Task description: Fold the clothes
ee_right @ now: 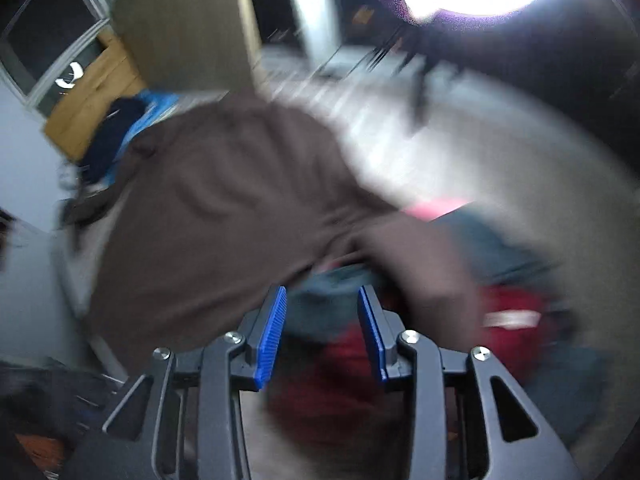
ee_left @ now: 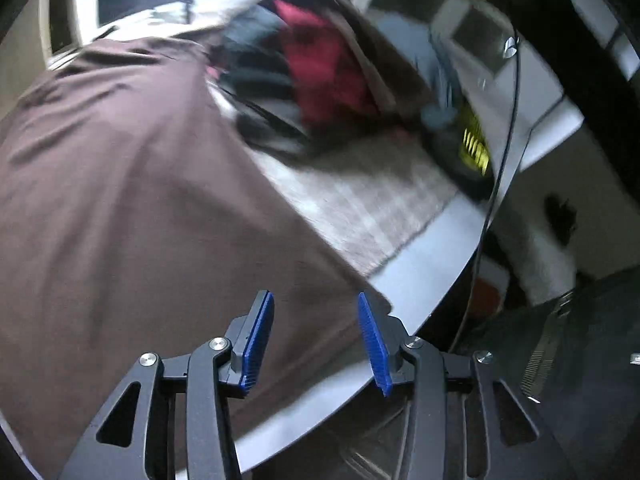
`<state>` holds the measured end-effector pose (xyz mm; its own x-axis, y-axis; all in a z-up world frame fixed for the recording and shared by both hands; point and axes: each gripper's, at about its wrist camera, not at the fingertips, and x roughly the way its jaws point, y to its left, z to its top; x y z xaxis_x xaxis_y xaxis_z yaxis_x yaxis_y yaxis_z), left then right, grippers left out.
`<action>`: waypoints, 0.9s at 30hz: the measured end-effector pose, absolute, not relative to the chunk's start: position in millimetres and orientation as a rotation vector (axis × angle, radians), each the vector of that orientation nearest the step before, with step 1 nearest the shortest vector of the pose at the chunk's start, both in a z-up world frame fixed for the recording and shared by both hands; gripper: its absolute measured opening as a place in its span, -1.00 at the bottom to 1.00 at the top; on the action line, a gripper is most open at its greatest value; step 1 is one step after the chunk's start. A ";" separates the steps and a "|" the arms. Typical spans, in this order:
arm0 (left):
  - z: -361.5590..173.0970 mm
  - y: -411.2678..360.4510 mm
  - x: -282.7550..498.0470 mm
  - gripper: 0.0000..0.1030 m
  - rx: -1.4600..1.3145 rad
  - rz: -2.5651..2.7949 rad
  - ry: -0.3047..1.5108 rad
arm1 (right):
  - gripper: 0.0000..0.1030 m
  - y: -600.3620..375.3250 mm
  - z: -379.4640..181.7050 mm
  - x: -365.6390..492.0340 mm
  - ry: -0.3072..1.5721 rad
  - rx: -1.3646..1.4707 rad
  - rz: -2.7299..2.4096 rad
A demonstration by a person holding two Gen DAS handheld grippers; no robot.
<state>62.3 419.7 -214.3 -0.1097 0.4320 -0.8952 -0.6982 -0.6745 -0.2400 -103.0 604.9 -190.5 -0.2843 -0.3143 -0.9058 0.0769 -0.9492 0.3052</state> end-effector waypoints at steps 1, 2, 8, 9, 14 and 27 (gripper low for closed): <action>-220.8 431.2 66.3 -0.18 -1.398 1.876 0.342 | -0.28 597.2 -206.3 -112.8 -0.315 1.734 -2.272; -224.5 438.3 68.7 -0.18 -1.396 1.891 0.367 | -0.28 588.7 -222.1 -123.1 -0.313 1.766 -2.243; -234.5 460.8 75.2 -0.02 -1.350 2.003 0.489 | -0.28 563.8 -287.4 -163.3 -0.225 1.970 -2.215; -235.1 461.5 75.2 -0.05 -1.345 2.011 0.490 | -0.29 564.9 -290.6 -166.2 -0.240 1.975 -2.221; -231.9 453.7 70.1 -0.80 -1.318 2.016 0.425 | -0.28 573.8 -299.4 -183.8 -0.254 1.984 -2.308; -187.6 421.8 56.8 -0.97 -1.277 1.844 0.120 | -0.91 598.6 -275.5 -187.9 -0.301 1.837 -2.345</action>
<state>56.8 421.8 -187.6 -0.1003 0.5913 -0.8002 -0.6902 -0.6206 -0.3721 -187.9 598.6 -275.5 -0.2405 -0.2377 -0.9411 -0.0077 -0.9691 0.2467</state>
